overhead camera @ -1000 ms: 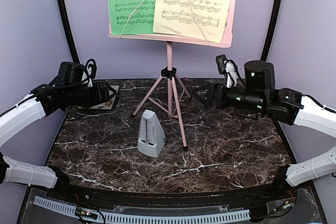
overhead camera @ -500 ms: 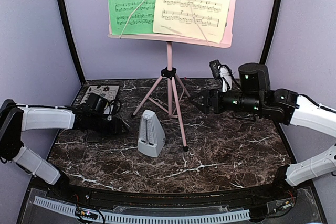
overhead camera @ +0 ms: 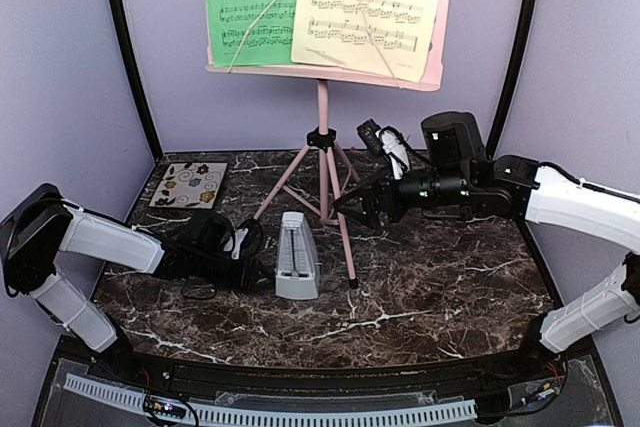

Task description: Set up the instrument practice props

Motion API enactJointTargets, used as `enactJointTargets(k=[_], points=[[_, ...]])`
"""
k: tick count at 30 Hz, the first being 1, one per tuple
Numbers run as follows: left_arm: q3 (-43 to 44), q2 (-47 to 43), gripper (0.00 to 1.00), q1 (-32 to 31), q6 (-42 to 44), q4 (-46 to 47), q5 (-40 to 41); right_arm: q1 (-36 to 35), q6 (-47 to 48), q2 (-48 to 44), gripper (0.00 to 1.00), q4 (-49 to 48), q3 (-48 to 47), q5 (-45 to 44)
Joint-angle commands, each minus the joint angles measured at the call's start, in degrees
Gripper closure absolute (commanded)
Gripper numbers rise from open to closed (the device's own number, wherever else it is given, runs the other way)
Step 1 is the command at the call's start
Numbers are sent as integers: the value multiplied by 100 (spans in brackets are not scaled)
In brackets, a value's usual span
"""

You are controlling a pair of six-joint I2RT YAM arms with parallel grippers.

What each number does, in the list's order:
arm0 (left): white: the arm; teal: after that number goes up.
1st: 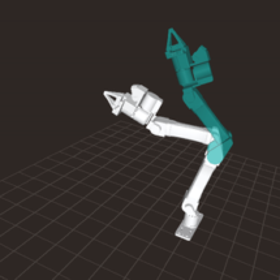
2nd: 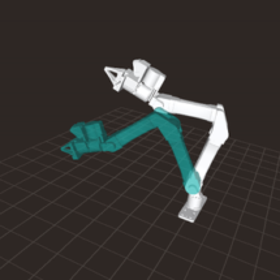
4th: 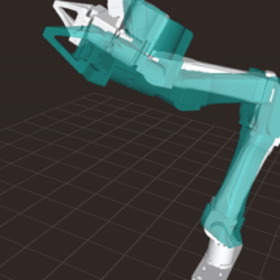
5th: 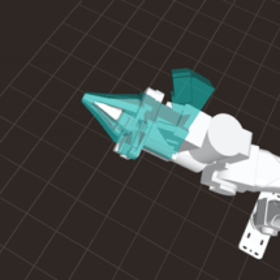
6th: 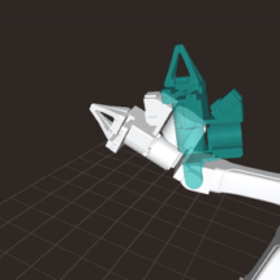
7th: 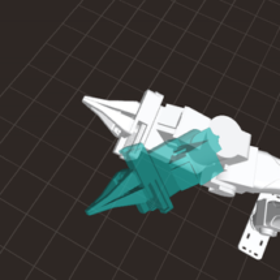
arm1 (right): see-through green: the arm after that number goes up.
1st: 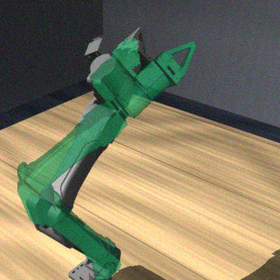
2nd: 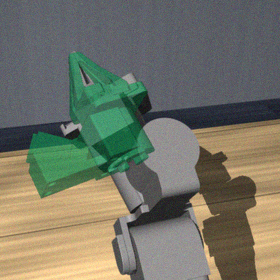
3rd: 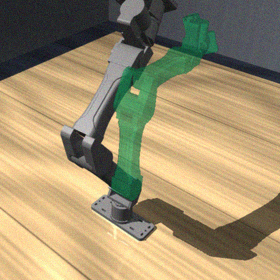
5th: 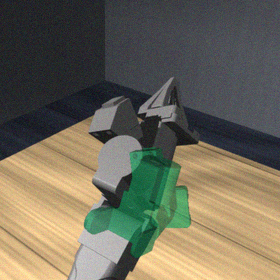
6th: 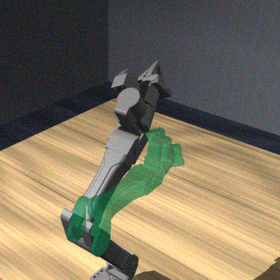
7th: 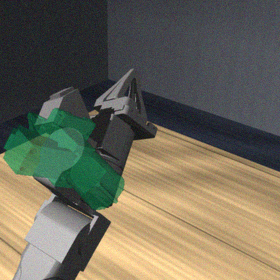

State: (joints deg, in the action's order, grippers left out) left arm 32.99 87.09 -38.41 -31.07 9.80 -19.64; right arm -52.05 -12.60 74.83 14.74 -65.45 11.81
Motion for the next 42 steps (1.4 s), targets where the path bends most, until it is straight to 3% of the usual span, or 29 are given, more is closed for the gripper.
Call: enactJointTargets(k=[1,5,9,13,18,22,24,28,34,42], points=[[-157,-101,42,-374,196,688,-305,44,1438,375,8,110,-540,974],[-250,-314,41,-448,375,780,-459,46,1953,883,7,541,-1057,1292],[-818,-1187,32,-431,405,1285,63,39,1396,1542,6,972,-1842,973],[-1198,-1855,25,-250,129,1334,850,-121,-129,2032,12,956,-2297,48],[-1214,-2154,19,273,-435,903,1188,-395,-1197,2207,10,910,-2431,-770],[-1028,-2217,19,282,-459,581,1374,-757,-1499,2652,1,1439,-2949,-1663],[-913,-2269,19,282,-503,407,1443,-1017,-1623,2964,0,1951,-3357,-2720],[-852,-2539,19,282,-605,148,1657,-1215,-1998,3520,0,2735,-4075,-3360],[-547,-2896,19,282,-241,-583,2019,-1689,-2417,4181,6,3662,-4794,-4322],[-479,-3230,19,282,14,-854,1883,-1780,-3087,4424,21,3639,-4512,-4545]])
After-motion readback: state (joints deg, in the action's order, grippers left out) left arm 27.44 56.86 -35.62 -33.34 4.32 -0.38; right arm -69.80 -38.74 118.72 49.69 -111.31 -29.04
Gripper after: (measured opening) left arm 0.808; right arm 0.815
